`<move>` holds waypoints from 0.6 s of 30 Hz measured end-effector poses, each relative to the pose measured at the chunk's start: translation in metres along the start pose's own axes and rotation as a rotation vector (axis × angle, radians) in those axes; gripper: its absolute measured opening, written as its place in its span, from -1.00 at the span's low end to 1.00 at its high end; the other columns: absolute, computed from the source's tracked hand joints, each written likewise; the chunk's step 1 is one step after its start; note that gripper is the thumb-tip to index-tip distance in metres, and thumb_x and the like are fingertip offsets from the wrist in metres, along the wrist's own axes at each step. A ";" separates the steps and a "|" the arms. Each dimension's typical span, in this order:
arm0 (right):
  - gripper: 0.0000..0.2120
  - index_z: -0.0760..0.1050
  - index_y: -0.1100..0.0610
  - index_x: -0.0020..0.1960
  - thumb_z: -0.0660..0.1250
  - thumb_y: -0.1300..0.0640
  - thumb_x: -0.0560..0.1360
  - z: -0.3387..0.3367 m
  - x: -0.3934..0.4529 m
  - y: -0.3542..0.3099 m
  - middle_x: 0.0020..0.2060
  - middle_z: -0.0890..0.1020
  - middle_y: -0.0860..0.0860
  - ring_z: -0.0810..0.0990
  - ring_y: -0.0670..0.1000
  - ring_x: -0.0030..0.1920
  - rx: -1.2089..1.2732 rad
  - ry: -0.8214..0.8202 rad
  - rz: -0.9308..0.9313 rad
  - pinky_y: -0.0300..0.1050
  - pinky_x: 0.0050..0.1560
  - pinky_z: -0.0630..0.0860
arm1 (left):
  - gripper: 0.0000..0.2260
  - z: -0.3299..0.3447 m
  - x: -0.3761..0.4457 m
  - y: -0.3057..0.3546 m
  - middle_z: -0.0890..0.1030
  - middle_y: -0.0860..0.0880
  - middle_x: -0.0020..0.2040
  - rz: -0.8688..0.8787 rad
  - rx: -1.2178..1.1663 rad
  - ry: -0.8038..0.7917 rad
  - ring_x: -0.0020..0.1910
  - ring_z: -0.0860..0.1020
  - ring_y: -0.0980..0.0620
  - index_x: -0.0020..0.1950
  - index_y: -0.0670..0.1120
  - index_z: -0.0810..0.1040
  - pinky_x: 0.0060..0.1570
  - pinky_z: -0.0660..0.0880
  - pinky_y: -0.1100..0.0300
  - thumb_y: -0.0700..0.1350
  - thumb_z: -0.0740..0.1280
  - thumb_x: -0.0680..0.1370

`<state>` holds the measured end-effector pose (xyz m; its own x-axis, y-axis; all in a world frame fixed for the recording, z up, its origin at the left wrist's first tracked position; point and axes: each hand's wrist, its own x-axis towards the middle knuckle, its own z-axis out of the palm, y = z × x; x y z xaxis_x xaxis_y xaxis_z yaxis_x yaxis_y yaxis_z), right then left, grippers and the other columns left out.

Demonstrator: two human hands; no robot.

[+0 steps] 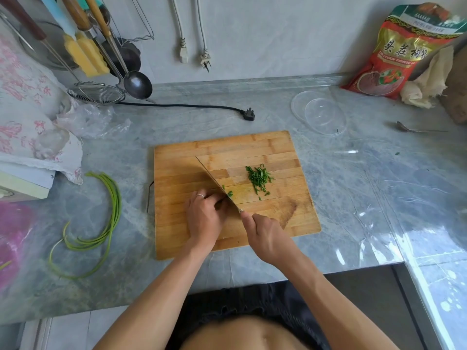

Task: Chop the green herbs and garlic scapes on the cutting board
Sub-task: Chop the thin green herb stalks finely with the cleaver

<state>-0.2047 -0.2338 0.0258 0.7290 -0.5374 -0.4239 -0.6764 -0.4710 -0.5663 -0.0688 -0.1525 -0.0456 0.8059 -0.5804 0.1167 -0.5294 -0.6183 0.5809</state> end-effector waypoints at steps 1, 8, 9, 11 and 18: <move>-0.43 0.42 0.14 -0.13 -0.17 -0.24 0.60 -0.001 0.002 -0.001 -0.28 0.55 0.13 0.49 0.14 -0.26 -0.002 -0.005 0.002 0.02 -0.16 0.46 | -0.93 0.002 0.000 -0.001 0.58 -0.01 -0.20 0.001 0.003 0.006 -0.15 0.49 -0.09 -0.10 0.06 0.71 -0.09 0.37 0.03 0.00 0.45 0.48; -0.45 0.44 0.21 -0.07 -0.13 -0.16 0.65 -0.006 0.026 -0.023 -0.30 0.49 0.10 0.46 0.13 -0.25 -0.017 -0.052 -0.056 -0.02 -0.18 0.37 | -0.96 0.005 -0.003 0.003 0.56 0.02 -0.25 -0.023 0.002 0.057 -0.16 0.48 -0.08 -0.17 0.07 0.69 -0.12 0.36 0.02 -0.05 0.47 0.48; -0.44 0.45 0.21 -0.07 -0.14 -0.17 0.65 -0.005 0.027 -0.021 -0.29 0.50 0.11 0.46 0.13 -0.26 -0.021 -0.064 -0.051 -0.02 -0.18 0.37 | -0.96 0.005 -0.003 0.003 0.56 0.01 -0.25 -0.021 0.002 0.057 -0.15 0.48 -0.08 -0.17 0.07 0.70 -0.12 0.36 0.02 -0.05 0.47 0.48; -0.39 0.43 0.19 -0.10 -0.19 -0.24 0.61 -0.004 0.022 -0.012 -0.32 0.49 0.08 0.43 0.11 -0.30 -0.039 -0.065 -0.036 -0.02 -0.20 0.37 | -0.98 0.005 -0.003 0.003 0.56 0.01 -0.24 -0.014 -0.006 0.060 -0.15 0.47 -0.08 -0.15 0.06 0.70 -0.11 0.35 0.02 -0.05 0.47 0.48; -0.33 0.39 0.18 -0.18 -0.19 -0.36 0.54 0.003 0.038 -0.025 -0.42 0.37 0.02 0.31 -0.02 -0.44 0.017 -0.006 -0.074 -0.07 -0.39 0.20 | -0.95 0.005 -0.004 0.004 0.60 0.01 -0.22 -0.023 -0.003 0.076 -0.16 0.49 -0.09 -0.21 0.00 0.68 -0.12 0.31 0.10 -0.10 0.50 0.45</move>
<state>-0.1598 -0.2402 0.0214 0.7773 -0.4976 -0.3849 -0.6192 -0.4968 -0.6081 -0.0751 -0.1555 -0.0483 0.8356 -0.5242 0.1643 -0.5100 -0.6291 0.5866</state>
